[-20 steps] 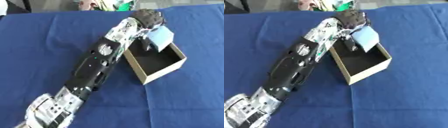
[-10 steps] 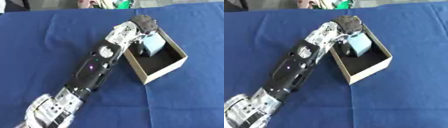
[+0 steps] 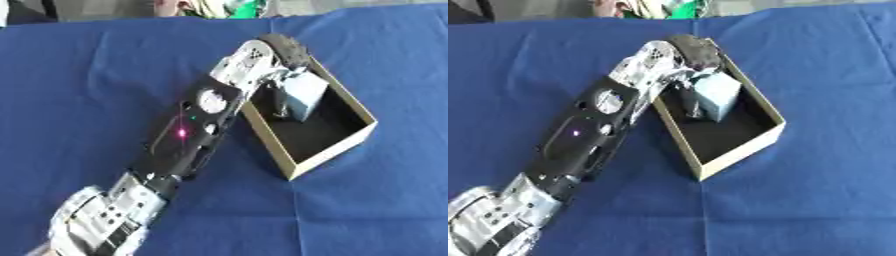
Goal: Pick up objects on the table and place them in the box.
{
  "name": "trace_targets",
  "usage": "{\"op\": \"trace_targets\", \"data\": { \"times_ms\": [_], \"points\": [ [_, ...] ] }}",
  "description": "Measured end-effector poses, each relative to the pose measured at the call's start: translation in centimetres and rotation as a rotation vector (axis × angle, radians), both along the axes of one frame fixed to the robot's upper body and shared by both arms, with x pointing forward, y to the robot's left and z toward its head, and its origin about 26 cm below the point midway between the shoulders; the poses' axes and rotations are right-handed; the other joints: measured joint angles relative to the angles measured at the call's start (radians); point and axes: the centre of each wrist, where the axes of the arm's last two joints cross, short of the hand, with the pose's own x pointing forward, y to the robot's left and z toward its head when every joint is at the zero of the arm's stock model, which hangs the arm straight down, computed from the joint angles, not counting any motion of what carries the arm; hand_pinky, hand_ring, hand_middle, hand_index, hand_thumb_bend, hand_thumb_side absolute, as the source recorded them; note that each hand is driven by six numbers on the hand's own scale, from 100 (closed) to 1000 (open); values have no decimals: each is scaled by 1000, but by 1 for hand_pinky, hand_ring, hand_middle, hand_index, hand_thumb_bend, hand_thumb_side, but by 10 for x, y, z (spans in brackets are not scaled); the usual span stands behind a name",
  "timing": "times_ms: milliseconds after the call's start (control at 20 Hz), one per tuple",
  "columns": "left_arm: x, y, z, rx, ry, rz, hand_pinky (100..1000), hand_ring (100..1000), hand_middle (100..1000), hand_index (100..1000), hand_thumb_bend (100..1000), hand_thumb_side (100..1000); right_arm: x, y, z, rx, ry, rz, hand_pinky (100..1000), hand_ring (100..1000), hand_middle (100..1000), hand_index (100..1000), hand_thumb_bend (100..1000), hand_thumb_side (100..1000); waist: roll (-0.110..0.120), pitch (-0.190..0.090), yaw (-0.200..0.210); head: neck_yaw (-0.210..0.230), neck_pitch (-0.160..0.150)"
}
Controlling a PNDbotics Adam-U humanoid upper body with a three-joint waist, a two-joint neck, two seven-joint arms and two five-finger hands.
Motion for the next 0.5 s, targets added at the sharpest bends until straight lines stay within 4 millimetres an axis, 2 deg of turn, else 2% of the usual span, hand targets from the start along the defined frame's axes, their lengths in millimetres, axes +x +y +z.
{"op": "trace_targets", "data": {
  "times_ms": [150, 500],
  "points": [
    [-1, 0, 1, 16, -27, 35, 838, 977, 912, 1000, 904, 460, 0, 0, 0, 0, 0, 0, 689, 804, 642, 805, 100, 960, 0, 0, 0, 0, 1],
    [-6, -1, 6, 2, -94, 36, 832, 966, 901, 980, 823, 446, 0, 0, 0, 1, 1, -1, 689, 804, 642, 805, 100, 959, 0, 0, 1, 0, 2]
  ]
}}
